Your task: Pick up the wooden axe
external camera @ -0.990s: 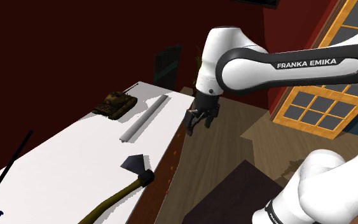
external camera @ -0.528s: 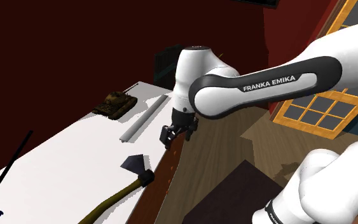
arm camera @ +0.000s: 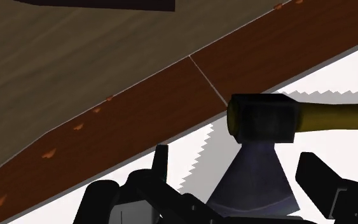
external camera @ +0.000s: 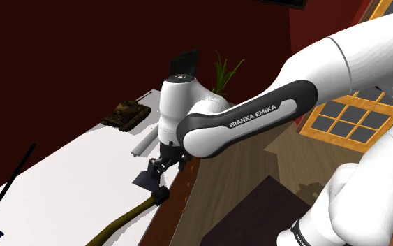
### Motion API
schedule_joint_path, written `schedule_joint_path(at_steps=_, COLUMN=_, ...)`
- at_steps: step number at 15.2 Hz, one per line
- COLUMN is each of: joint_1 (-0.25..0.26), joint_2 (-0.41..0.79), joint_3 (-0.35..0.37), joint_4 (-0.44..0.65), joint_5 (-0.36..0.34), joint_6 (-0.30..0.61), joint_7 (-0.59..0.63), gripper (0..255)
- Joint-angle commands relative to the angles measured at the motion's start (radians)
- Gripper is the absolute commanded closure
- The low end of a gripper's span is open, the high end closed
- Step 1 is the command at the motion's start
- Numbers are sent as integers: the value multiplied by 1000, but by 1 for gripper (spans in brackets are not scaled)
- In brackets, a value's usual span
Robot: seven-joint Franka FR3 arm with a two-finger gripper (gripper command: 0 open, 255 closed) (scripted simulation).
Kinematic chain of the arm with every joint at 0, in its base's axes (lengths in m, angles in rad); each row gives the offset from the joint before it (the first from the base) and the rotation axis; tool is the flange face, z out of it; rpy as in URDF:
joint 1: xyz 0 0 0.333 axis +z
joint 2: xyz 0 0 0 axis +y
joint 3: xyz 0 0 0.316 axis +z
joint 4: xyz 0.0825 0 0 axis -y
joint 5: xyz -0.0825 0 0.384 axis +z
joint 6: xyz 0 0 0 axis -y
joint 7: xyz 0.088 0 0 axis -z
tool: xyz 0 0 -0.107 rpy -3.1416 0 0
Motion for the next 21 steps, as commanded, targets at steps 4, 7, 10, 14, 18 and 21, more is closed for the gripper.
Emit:
schedule_joint_path(at_steps=4, joint_1=33, joint_2=165, joint_3=19, joint_4=98, joint_5=-96, joint_6=57, joint_7=101, gripper=0)
schedule_joint_path(at_steps=7, joint_1=38, joint_2=193, joint_3=14, joint_4=86, joint_5=-114, joint_6=94, joint_7=113, gripper=0)
schedule_joint_path(at_steps=10, joint_1=42, joint_2=222, joint_3=8, joint_4=77, joint_5=-133, joint_6=130, joint_7=125, gripper=0)
schedule_joint_path(at_steps=14, joint_1=44, joint_2=230, joint_3=7, joint_4=74, joint_5=-138, joint_6=139, joint_7=130, gripper=255)
schedule_joint_path(at_steps=18, joint_1=45, joint_2=230, joint_3=7, joint_4=75, joint_5=-138, joint_6=138, joint_7=131, gripper=255)
schedule_joint_path(at_steps=21, joint_1=45, joint_2=230, joint_3=7, joint_4=75, joint_5=-138, joint_6=138, joint_7=131, gripper=255)
